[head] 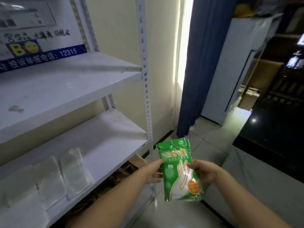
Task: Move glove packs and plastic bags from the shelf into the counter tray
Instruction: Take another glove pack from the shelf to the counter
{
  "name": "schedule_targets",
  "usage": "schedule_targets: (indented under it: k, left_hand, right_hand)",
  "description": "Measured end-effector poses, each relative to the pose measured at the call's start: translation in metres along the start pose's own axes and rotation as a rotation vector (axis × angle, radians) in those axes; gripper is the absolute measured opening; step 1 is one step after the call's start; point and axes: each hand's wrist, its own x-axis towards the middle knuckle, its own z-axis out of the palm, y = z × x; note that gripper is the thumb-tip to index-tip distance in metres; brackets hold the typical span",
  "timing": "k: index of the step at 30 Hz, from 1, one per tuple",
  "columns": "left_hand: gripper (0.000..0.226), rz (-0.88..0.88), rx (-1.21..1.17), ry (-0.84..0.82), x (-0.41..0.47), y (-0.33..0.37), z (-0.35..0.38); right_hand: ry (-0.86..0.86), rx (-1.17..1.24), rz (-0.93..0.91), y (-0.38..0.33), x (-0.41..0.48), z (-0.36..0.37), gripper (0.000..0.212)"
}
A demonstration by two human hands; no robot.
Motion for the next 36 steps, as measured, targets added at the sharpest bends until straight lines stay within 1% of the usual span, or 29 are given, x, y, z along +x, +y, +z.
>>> schedule_targets:
  k: [2, 4, 9, 14, 17, 19, 26, 28, 32, 34, 36]
  left_hand:
    - [0.026, -0.013, -0.036, -0.02, 0.016, 0.017, 0.019]
    - [0.024, -0.014, -0.057, -0.015, 0.033, 0.038, 0.036]
    - [0.019, 0.017, -0.125, 0.018, 0.074, 0.108, 0.067]
    - [0.026, 0.002, -0.184, 0.043, 0.128, 0.178, 0.085]
    - [0.018, 0.008, -0.181, 0.071, 0.155, 0.217, 0.101]
    - [0.019, 0.007, -0.173, 0.089, 0.169, 0.24, 0.113]
    - [0.024, 0.005, -0.014, 0.136, 0.209, 0.314, 0.151]
    - [0.028, 0.01, 0.026, 0.104, 0.227, 0.332, 0.162]
    - [0.023, -0.002, 0.056, 0.009, 0.278, 0.372, 0.185]
    - [0.03, -0.008, 0.091, -0.033, 0.306, 0.394, 0.196]
    - [0.031, -0.024, 0.125, -0.095, 0.329, 0.418, 0.205]
  right_hand:
    - [0.063, 0.042, -0.013, -0.014, -0.001, -0.021, 0.021]
    - [0.128, 0.033, -0.017, -0.034, 0.001, -0.04, 0.022]
    - [0.191, 0.003, -0.049, -0.107, 0.023, -0.072, 0.007]
    - [0.25, -0.118, -0.077, -0.182, 0.052, -0.105, 0.011]
    - [0.32, -0.21, -0.057, -0.22, 0.065, -0.129, 0.01]
    - [0.321, -0.219, -0.04, -0.242, 0.073, -0.145, 0.008]
    - [0.332, -0.079, -0.013, -0.293, 0.101, -0.208, 0.015]
    - [0.348, -0.021, -0.008, -0.303, 0.112, -0.227, 0.016]
    - [0.417, 0.073, -0.003, -0.323, 0.138, -0.262, 0.019]
    - [0.462, 0.134, -0.005, -0.334, 0.152, -0.281, 0.019]
    - [0.522, 0.211, -0.03, -0.347, 0.167, -0.298, 0.021]
